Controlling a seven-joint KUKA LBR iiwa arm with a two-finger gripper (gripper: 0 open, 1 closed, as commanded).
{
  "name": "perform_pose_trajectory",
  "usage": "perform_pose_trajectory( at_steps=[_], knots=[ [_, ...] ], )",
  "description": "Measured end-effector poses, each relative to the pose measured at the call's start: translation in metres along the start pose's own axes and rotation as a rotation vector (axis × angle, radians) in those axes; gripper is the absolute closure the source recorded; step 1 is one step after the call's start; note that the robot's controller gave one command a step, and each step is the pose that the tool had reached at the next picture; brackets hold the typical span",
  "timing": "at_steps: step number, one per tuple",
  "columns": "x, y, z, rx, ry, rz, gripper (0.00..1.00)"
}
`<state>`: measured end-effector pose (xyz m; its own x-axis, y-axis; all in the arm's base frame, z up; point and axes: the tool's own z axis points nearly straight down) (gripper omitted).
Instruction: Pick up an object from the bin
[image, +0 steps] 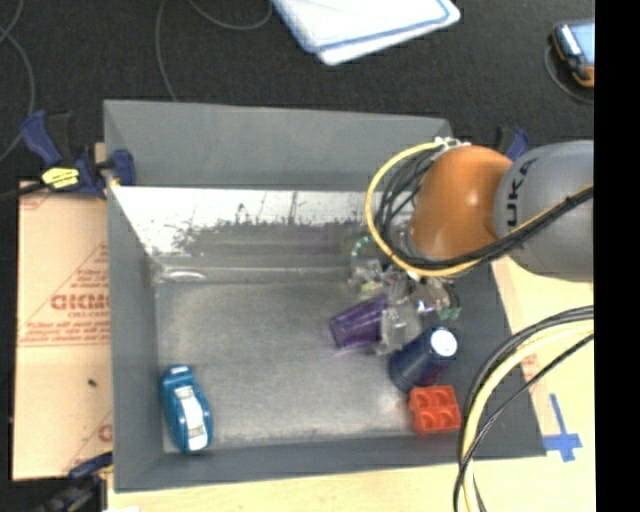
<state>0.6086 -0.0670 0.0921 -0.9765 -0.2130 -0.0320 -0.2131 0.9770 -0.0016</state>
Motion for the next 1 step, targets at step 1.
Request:
perform_pose_trajectory(
  at_steps=[1],
  knots=[
    [0.0148, 0.0006, 0.0211, -0.003, 0.005, 0.279, 1.00]
  ],
)
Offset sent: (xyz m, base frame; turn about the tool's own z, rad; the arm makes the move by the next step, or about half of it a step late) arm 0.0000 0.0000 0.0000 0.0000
